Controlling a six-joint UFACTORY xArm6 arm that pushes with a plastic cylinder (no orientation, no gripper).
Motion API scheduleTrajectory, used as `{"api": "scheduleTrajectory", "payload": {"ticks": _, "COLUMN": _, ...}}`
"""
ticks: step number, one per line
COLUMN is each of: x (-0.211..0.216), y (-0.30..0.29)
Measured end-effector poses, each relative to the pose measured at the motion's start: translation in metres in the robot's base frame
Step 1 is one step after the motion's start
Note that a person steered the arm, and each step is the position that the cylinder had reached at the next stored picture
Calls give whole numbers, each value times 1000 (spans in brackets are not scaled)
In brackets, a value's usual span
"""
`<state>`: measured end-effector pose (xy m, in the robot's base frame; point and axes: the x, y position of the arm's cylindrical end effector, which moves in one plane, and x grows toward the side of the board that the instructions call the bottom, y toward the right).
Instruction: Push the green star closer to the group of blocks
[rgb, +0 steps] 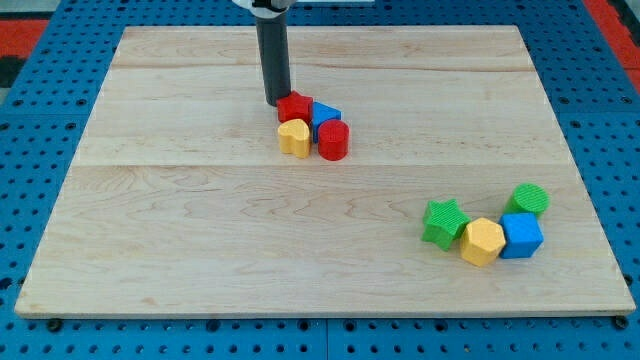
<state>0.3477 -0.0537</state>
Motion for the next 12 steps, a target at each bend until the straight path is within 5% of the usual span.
{"api": "scheduleTrajectory", "payload": {"ticks": 2, "x": 5, "y": -30}}
{"api": "scheduleTrajectory", "payload": {"ticks": 3, "x": 43, "y": -77}}
{"api": "scheduleTrajectory", "payload": {"ticks": 4, "x": 106, "y": -60}}
{"api": "scheduleTrajectory", "payload": {"ticks": 6, "x": 256, "y": 106}}
{"api": "scheduleTrajectory", "payload": {"ticks": 8, "x": 264, "y": 289}}
{"api": "scheduleTrajectory", "payload": {"ticks": 10, "x": 240, "y": 322}}
{"api": "scheduleTrajectory", "payload": {"ticks": 12, "x": 224, "y": 271}}
